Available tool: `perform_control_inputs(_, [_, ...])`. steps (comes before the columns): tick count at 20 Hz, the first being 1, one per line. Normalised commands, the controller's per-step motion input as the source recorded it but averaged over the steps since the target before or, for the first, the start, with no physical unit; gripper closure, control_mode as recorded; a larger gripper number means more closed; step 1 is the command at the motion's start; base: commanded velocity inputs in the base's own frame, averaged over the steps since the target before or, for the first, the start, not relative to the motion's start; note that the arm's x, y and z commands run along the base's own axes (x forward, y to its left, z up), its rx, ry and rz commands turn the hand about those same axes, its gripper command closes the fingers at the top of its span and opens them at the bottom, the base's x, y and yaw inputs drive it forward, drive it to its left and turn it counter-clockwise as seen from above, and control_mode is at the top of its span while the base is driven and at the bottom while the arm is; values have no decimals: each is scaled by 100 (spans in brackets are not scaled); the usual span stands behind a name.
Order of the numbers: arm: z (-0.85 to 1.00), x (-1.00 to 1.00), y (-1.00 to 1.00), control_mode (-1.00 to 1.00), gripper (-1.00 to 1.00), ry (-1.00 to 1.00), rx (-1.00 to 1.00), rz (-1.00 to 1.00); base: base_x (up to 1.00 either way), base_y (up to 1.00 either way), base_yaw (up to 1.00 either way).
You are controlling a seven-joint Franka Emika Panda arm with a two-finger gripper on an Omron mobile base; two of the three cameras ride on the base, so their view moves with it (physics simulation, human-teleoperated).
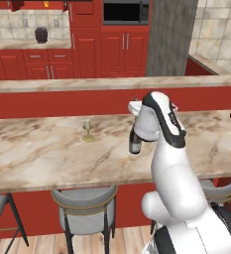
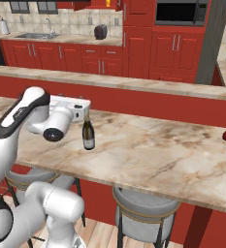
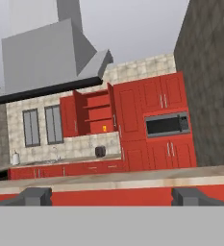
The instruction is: Open the cabinet directly in front. Then move the wine and the cup to the dining counter with the candle on it.
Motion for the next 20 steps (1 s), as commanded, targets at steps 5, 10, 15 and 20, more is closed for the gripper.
perform_control_inputs(5, [96,-100,0,-100,-100,15,0,5,0,0,0])
perform_control_inputs(10, [100,-100,0,-100,-100,29,1,7,0,0,0])
perform_control_inputs(15, [53,-100,0,-100,-100,42,0,8,0,0,0])
perform_control_inputs(20, [9,-100,0,-100,-100,34,0,9,0,0,0])
